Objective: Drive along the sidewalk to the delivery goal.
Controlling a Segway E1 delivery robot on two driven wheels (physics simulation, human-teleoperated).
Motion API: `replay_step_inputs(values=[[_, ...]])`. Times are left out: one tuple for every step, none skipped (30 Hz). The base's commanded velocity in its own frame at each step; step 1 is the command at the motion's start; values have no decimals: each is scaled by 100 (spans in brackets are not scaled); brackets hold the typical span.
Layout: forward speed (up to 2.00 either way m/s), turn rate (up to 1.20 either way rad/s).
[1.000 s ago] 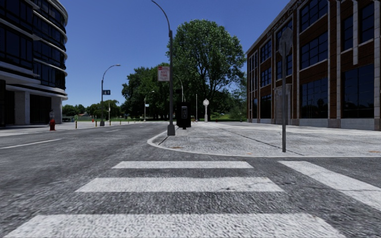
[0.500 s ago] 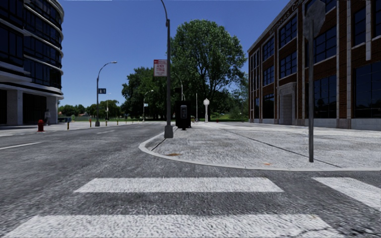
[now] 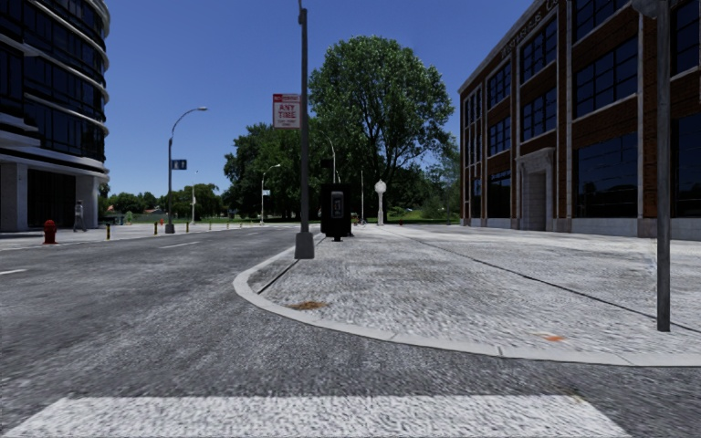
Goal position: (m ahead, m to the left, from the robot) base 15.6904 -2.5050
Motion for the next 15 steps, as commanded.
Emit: replay_step_inputs(values=[[200,-2],[200,-2],[200,-2],[200,-2],[200,-2],[200,-2],[200,-2],[200,-2],[200,-2],[200,-2],[200,-2],[200,-3],[200,-22],[200,-46],[200,-48]])
